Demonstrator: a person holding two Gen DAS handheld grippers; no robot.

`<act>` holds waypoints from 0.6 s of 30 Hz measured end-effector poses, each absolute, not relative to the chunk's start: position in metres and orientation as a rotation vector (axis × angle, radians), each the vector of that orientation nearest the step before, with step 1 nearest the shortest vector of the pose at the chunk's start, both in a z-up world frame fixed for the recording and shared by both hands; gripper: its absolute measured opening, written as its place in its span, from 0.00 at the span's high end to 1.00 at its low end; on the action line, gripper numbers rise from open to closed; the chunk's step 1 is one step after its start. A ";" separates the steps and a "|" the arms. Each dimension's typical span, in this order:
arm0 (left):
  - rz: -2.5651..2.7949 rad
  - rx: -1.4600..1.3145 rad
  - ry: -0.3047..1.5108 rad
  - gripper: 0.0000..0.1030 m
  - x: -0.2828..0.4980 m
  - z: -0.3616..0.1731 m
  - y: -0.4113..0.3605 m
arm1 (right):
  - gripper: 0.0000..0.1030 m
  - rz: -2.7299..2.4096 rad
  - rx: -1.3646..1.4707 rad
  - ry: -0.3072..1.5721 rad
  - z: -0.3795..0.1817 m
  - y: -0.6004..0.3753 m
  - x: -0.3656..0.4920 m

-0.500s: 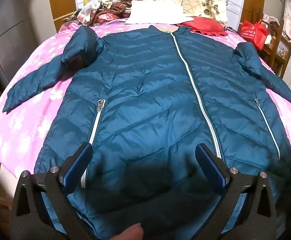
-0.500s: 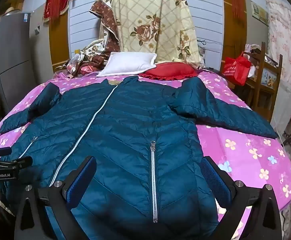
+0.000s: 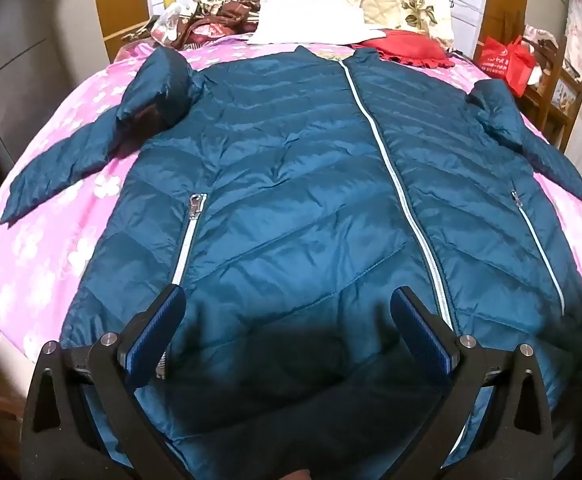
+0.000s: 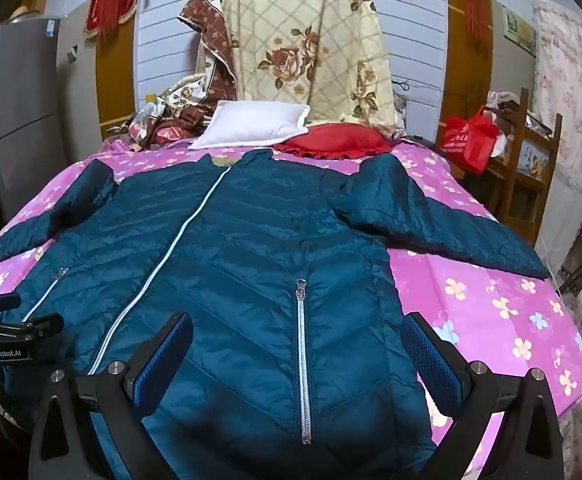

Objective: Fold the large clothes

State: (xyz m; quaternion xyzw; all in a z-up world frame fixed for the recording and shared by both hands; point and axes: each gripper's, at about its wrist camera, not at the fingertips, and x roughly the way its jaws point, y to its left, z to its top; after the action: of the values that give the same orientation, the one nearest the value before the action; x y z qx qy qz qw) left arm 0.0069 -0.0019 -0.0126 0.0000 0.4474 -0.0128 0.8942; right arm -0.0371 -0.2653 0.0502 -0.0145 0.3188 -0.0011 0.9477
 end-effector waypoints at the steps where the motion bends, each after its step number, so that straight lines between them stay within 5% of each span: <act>1: -0.031 -0.005 0.927 0.00 0.007 -0.013 -0.002 | 0.00 -0.001 -0.026 0.647 0.050 -0.268 -0.038; 18: -0.026 0.012 0.922 0.00 0.003 -0.011 -0.004 | 0.00 -0.009 -0.032 0.632 0.051 -0.271 -0.040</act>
State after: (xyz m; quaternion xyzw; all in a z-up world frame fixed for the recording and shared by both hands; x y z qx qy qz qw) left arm 0.0034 -0.0045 -0.0113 0.0058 0.4448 -0.0123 0.8955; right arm -0.0404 -0.2706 0.0505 -0.0155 0.3109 -0.0043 0.9503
